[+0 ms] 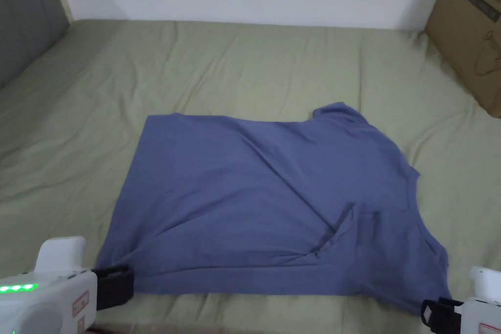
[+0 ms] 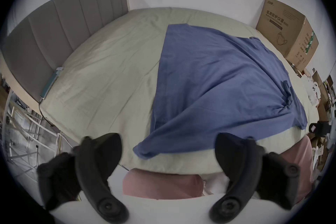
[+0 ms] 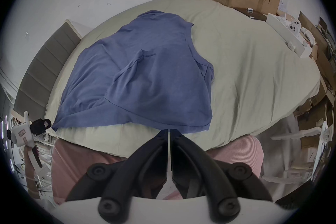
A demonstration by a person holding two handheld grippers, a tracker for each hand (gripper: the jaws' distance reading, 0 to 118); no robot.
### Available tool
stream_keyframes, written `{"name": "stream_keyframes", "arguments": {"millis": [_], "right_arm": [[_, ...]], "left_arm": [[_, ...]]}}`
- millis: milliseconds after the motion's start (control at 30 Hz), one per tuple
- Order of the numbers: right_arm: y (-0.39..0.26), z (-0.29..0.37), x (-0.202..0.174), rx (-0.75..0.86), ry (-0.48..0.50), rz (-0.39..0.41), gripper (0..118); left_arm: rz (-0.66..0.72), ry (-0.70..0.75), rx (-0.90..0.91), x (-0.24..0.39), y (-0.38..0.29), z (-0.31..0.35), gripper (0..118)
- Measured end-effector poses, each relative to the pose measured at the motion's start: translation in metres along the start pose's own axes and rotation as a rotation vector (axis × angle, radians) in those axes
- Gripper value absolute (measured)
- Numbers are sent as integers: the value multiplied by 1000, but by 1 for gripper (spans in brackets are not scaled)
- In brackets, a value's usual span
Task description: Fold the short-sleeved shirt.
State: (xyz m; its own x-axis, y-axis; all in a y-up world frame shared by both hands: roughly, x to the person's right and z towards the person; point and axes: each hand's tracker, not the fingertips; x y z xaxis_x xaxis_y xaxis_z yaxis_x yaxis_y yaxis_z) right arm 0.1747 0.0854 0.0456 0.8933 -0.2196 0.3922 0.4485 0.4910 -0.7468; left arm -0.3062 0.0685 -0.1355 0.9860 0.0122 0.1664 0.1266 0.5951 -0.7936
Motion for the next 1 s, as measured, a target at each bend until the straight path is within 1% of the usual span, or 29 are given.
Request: {"name": "stream_keyframes", "arguments": {"millis": [33, 67, 100, 133, 167, 233, 300, 433, 467, 500, 533, 567, 600, 667, 700, 733, 767, 800, 833, 867, 900, 967, 1000], "right_arm": [[-1, -1, 0, -4, -5, 0, 3], [-1, -3, 1, -13, -9, 1, 3], [-1, -4, 4, -17, -11, 0, 3], [-3, -5, 5, -22, -12, -2, 3], [-3, -6, 5, -33, -14, -5, 3], [-4, -9, 14, -42, -17, -12, 3], [-5, -8, 17, -45, -21, -19, 3], [3, -10, 27, -26, -15, -24, 3], [7, -11, 28, -19, -13, -19, 6], [12, -13, 30, -17, -21, -7, 25], [17, -16, 31, -20, -40, 22, 51], [23, -20, 32, -21, -71, 51, 75], [28, -28, 34, -21, -85, 71, 80], [37, -41, 40, -32, -86, 68, 78], [40, -49, 45, -59, -76, 57, 64], [41, -55, 48, -82, -55, 30, 34], [41, -62, 50, -100, -16, 8, 23], [39, -64, 51, -113, -7, -19, 11], [37, -60, 49, -84, -35, -46, 6], [35, -54, 48, -72, -18, -34, 6], [34, -50, 44, -67, -2, -5, 6], [34, -43, 40, -56, -44, 44, 6], [37, -39, 39, -61, -39, 48, 6]], "left_arm": [[8, -13, -29, 1, 3, -7, 95], [21, -20, -61, 0, 5, -16, 76], [31, -23, -72, -1, 5, -22, 32], [22, -27, -92, -1, 3, -29, 1], [-9, 27, -112, 3, 0, -34, 0], [-29, -43, -128, 5, -1, -34, 0], [-37, -18, -100, 6, -2, -28, 0], [-15, -31, -96, 2, 2, -25, 0], [-16, -31, -94, 2, 2, -24, 0], [-18, -30, -93, 2, 2, -22, 0], [-19, -29, -91, 2, 3, -21, 0], [-20, -30, -90, 2, 3, -20, 0], [-22, -31, -87, 2, 4, -18, 0], [-30, -30, -82, 3, 4, -17, 0], [-33, -26, -81, 2, 5, -17, 0], [-34, -24, -79, 1, 5, -17, 0], [-30, -23, -79, 0, 6, -17, 0], [-21, -24, -82, -1, 6, -16, 0], [-15, -24, -83, -2, 6, -16, 0], [-11, -24, -84, -2, 5, -16, 0], [-7, -19, -84, -3, 5, -15, 0], [-7, -17, -88, -2, 6, -11, 0], [-9, -13, -90, -2, 8, -10, 0]]}}
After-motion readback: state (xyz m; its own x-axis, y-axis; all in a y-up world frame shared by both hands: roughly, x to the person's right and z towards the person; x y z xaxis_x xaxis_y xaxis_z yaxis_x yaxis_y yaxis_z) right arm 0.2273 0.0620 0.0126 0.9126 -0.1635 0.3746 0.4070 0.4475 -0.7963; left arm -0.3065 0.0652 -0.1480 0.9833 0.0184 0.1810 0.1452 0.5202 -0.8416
